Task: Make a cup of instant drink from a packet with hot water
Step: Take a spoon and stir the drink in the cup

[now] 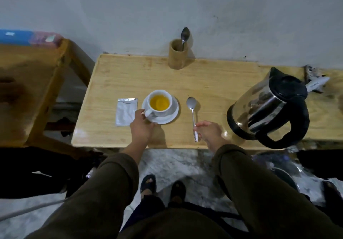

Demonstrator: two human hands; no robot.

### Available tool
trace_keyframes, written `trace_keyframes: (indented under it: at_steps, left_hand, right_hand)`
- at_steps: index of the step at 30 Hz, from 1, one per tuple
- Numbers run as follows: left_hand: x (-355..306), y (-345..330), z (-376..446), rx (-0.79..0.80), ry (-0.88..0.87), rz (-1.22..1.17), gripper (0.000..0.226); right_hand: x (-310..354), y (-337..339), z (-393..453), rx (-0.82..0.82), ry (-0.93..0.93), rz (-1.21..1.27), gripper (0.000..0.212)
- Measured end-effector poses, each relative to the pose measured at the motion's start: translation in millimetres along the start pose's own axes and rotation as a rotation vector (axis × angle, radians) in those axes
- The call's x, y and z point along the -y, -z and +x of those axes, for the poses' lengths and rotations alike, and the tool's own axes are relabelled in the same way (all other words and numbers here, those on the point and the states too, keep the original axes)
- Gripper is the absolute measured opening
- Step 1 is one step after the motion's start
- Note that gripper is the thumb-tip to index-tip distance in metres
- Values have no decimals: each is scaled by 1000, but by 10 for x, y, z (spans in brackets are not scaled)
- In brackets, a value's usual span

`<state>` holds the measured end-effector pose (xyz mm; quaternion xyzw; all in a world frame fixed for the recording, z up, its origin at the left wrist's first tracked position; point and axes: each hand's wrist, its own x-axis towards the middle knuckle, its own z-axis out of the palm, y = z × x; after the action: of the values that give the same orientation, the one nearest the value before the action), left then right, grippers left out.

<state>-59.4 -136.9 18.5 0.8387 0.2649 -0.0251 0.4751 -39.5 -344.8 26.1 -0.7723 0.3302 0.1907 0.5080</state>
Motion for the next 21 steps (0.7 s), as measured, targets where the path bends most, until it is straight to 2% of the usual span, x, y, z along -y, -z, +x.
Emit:
trace_keyframes:
  at_steps: [10,15,21]
  left_hand:
    - [-41,-116,-35,-88,55,-55,62]
    - [-71,-133,-30,-103,72,-44,59]
    - [-115,-153,-33,-102,90,64,40]
  right_hand:
    - [47,-168,326,-36,-50,-69,29]
    - [61,-173,377,-50,-24,-173,6]
    - [53,-127,377,47,57,-312,27]
